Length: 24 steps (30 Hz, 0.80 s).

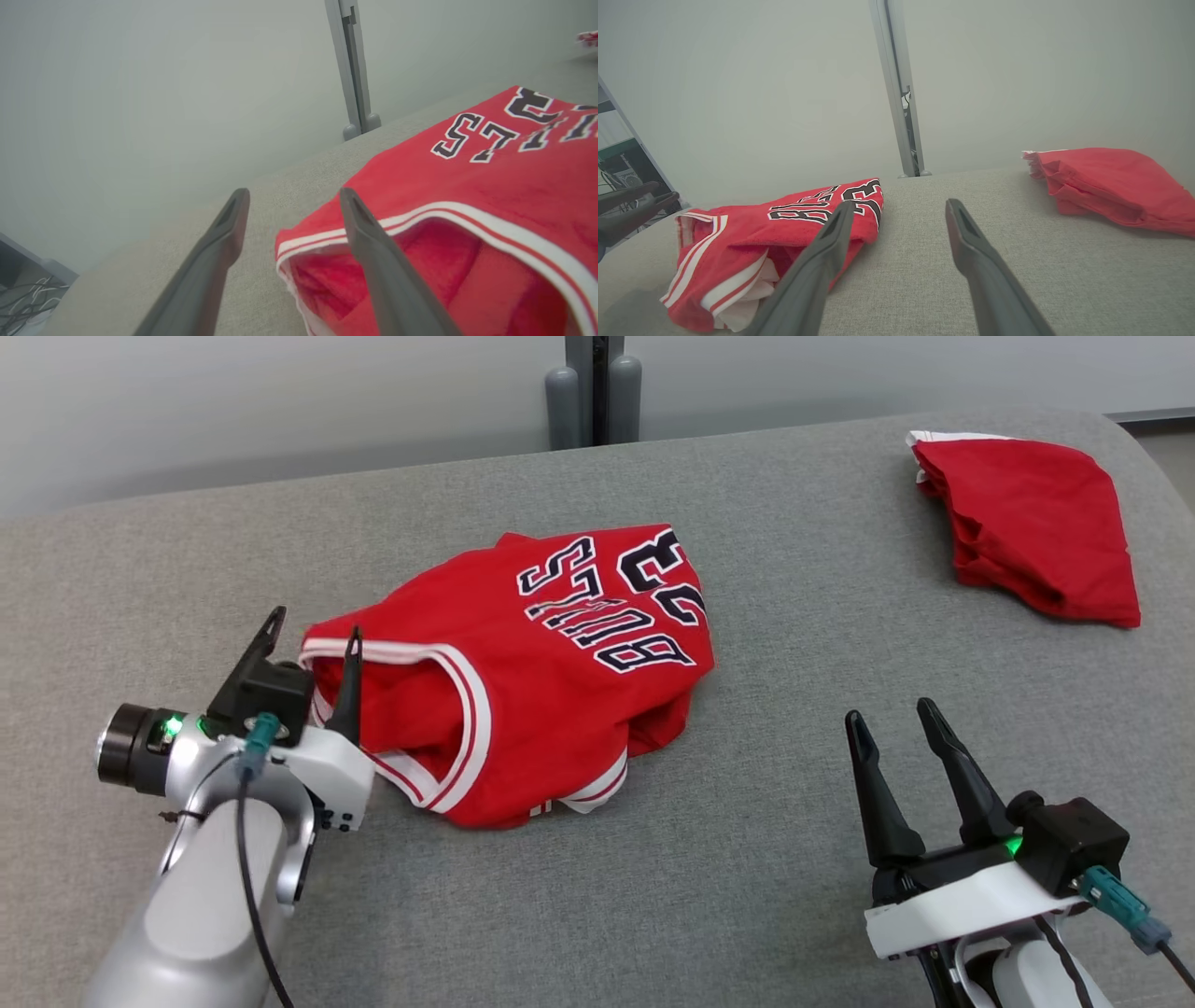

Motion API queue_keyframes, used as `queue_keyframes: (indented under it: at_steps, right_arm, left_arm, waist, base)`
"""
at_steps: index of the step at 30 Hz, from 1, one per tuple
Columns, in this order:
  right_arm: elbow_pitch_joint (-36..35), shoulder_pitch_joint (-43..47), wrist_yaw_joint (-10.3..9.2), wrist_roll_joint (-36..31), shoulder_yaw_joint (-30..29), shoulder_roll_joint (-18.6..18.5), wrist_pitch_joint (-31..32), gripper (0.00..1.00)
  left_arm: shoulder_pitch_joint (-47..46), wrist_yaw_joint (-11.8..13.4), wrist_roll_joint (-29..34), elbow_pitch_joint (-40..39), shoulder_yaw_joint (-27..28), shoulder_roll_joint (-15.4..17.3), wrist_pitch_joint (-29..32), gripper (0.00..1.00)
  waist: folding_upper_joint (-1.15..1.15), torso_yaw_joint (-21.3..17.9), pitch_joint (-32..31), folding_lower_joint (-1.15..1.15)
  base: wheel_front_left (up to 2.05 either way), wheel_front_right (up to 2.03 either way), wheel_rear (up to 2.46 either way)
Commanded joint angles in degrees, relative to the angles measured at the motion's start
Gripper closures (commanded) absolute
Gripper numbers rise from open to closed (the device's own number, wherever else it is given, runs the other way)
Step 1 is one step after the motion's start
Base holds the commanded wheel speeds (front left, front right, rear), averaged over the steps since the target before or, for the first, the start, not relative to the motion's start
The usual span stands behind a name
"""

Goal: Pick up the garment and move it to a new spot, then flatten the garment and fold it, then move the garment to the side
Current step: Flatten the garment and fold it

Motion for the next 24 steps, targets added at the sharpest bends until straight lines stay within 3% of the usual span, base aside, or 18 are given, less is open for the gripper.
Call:
queue_keyframes:
  at_steps: [1, 3, 9, 14, 24]
  right_arm:
    - [-0.06, 0.93, 0.01, -0.22, -0.51, -0.2, -0.3, 0.0]
    - [-0.21, 1.27, 0.01, -0.32, -1.06, -0.22, -0.29, 0.0]
    - [-0.4, 1.26, 0.01, -0.35, -1.07, -0.04, -0.29, 0.0]
    - [-0.52, 0.76, 0.01, -0.16, -0.7, 0.05, -0.29, 0.0]
    - [-0.66, 0.23, 0.01, 0.27, -0.19, -0.46, -0.3, 0.0]
  left_arm:
    - [1.82, 2.49, 2.38, -2.63, -0.47, 0.98, -0.07, 0.0]
    - [4.48, 3.44, 3.51, -7.08, -1.21, 0.48, -0.07, 0.0]
    - [12.93, -0.8, 3.99, -14.99, -5.43, 0.86, -0.06, 0.0]
    - [15.82, -2.92, 1.72, -12.42, -6.44, -0.13, 0.84, 0.0]
    - [11.66, -6.52, 0.72, -4.87, -9.04, -2.87, 2.69, 0.0]
  waist:
    - [0.0, 0.38, -0.17, 0.0]
    - [0.0, 0.84, -0.31, 0.0]
    - [0.0, 2.42, -0.44, 0.0]
    - [0.0, 3.01, -0.8, 0.0]
    - [0.0, 2.32, -0.61, 0.0]
  base:
    - [0.0, 0.0, 0.0]
    - [0.0, 0.0, 0.0]
    - [0.0, 0.0, 0.0]
    - [0.0, 0.0, 0.0]
    - [0.0, 0.0, 0.0]
